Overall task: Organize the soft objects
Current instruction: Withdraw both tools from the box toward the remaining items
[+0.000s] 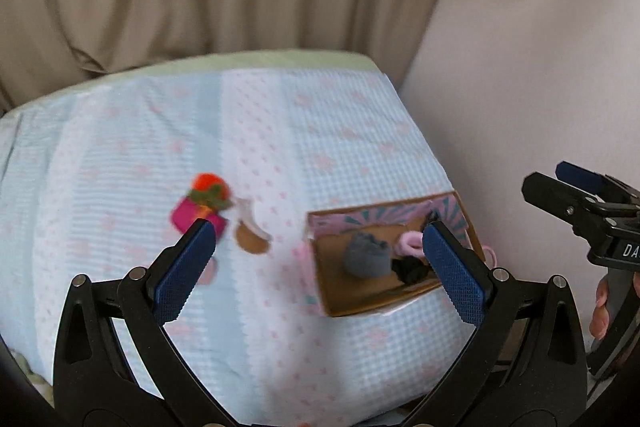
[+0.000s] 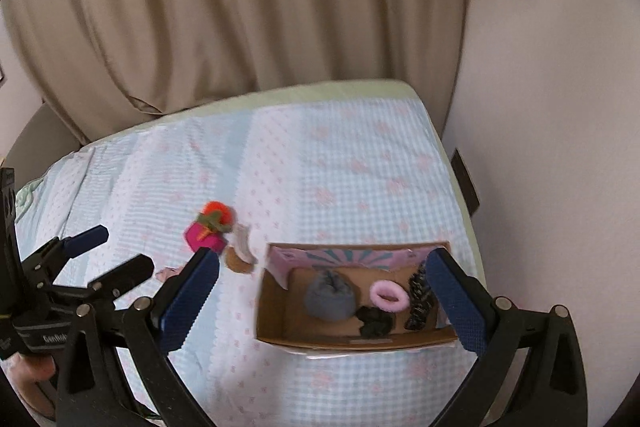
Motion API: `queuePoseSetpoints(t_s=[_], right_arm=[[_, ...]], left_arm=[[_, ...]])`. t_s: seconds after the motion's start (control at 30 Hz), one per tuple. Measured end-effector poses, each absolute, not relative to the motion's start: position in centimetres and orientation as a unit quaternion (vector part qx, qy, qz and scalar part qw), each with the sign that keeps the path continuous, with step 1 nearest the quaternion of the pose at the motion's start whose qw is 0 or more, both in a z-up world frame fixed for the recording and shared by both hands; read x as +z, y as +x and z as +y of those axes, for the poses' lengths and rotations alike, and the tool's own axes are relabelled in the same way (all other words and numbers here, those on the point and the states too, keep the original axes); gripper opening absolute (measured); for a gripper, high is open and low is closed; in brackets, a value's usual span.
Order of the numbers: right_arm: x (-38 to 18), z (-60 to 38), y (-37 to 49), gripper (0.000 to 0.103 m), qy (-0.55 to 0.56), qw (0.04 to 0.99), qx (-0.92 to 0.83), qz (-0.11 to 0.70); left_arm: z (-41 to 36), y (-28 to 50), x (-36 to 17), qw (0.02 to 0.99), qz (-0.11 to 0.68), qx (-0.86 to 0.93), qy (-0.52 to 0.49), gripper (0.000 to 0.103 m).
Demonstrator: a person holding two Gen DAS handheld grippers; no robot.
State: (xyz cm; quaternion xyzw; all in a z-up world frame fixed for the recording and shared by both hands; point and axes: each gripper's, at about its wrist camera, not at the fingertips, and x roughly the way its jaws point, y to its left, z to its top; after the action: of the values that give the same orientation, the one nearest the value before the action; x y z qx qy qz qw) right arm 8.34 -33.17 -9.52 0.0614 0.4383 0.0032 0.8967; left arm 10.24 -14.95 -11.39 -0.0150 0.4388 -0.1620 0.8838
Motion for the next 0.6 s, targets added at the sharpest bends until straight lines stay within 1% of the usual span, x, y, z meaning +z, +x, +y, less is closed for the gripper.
queuePoseSetpoints(t_s=[0.1, 0.27, 0.43, 0.6], right_arm=[[-8.2, -30.7, 7.5, 0.103, 0.064, 0.903, 0.021, 0.424], [-7.7, -26.9, 7.6, 0.103, 0.054, 0.907, 0.033, 0.417], [-8.1, -23.8, 8.4, 0.103, 0.056, 0.907, 0.046, 0.414], [-9.3, -20.6, 9.9, 0.103, 0.055, 0.902, 0.059, 0.425]], left_arm=[[-11.8, 9.2, -10.1, 0.894, 0.423, -0.148, -0.020, 0.103], [-6.2, 7.8, -8.8, 0.906, 0.405, -0.118, -0.020, 0.103], [-1.0, 7.6, -9.3, 0.907, 0.406, -0.105, -0.033, 0.103], [2.1, 8.1, -10.8, 0.902, 0.416, -0.105, -0.041, 0.103]])
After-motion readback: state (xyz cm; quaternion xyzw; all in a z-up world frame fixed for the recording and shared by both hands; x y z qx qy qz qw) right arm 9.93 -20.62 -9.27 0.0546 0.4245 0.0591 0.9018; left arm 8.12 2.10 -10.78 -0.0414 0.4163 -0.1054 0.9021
